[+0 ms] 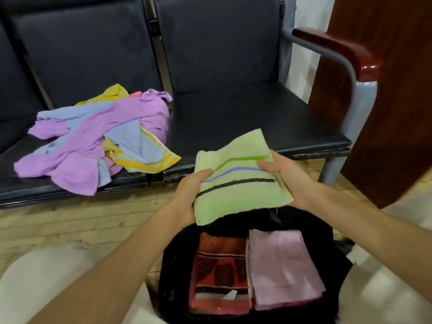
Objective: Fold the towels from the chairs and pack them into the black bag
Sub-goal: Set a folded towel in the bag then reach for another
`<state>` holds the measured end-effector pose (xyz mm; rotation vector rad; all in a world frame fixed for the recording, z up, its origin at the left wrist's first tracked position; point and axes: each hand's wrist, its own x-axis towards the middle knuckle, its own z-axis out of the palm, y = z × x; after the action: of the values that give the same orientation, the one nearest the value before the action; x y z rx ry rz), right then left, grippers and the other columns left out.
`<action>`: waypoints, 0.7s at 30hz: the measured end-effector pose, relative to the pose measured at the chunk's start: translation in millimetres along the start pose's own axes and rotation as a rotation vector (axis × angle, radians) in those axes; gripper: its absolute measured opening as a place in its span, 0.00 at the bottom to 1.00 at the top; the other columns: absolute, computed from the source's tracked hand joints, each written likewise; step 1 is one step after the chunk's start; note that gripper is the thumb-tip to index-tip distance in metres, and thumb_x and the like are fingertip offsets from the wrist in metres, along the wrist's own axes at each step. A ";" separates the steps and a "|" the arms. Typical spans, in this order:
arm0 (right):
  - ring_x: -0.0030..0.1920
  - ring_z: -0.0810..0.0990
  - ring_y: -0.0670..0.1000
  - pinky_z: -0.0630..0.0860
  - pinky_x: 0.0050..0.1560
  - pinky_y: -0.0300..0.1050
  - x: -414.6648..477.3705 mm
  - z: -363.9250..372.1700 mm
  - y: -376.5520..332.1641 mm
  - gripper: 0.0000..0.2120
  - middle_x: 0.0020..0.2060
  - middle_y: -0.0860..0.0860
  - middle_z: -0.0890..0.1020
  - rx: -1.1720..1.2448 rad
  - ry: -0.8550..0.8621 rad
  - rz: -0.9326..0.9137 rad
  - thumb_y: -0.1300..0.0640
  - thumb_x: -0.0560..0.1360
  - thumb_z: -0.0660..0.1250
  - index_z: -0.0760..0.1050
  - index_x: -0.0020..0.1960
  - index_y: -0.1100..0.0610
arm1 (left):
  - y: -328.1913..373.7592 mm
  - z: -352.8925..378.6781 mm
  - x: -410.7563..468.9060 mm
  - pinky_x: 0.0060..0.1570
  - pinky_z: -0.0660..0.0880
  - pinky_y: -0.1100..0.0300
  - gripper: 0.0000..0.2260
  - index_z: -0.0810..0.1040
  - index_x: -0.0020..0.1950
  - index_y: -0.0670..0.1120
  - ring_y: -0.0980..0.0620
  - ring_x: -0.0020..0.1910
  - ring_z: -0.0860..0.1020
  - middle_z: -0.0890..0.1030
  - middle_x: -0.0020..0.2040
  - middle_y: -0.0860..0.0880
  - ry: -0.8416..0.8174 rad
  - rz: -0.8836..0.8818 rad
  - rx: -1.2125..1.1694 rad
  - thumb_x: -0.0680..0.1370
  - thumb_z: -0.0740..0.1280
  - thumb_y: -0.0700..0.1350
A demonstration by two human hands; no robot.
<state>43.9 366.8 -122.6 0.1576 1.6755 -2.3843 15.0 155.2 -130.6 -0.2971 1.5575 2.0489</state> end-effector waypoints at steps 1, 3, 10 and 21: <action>0.57 0.81 0.59 0.77 0.59 0.59 -2.1 -1.8 8.9 0.18 0.58 0.56 0.82 -0.092 0.044 0.014 0.64 0.80 0.60 0.71 0.68 0.52 | -6.7 -4.6 -0.5 0.44 0.80 0.52 0.11 0.78 0.60 0.45 0.45 0.44 0.83 0.84 0.51 0.44 0.076 0.090 0.137 0.79 0.64 0.46; 0.58 0.81 0.57 0.77 0.59 0.57 -8.2 -3.3 31.1 0.20 0.58 0.55 0.81 -0.270 0.087 0.044 0.67 0.79 0.60 0.69 0.69 0.53 | -25.0 -15.5 -4.2 0.49 0.79 0.53 0.11 0.75 0.63 0.49 0.49 0.49 0.82 0.83 0.53 0.49 0.150 0.223 0.459 0.81 0.62 0.46; 0.60 0.76 0.49 0.75 0.61 0.46 -23.9 1.0 133.1 0.26 0.62 0.49 0.76 -0.583 0.082 0.244 0.62 0.81 0.60 0.58 0.75 0.48 | -99.4 -52.7 -0.7 0.54 0.76 0.51 0.10 0.71 0.62 0.55 0.51 0.51 0.79 0.80 0.52 0.53 0.193 0.130 0.762 0.81 0.60 0.52; 0.66 0.72 0.55 0.68 0.67 0.45 -9.6 -9.8 237.6 0.33 0.66 0.49 0.72 -0.564 0.250 0.337 0.62 0.80 0.60 0.49 0.79 0.45 | -169.5 -82.3 38.6 0.52 0.74 0.48 0.13 0.70 0.61 0.47 0.46 0.49 0.77 0.79 0.52 0.45 0.233 -0.033 0.901 0.82 0.57 0.53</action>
<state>110.3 300.1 -341.3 0.6019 2.1569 -1.6350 62.8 119.7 -313.5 -0.2059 2.4004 1.1283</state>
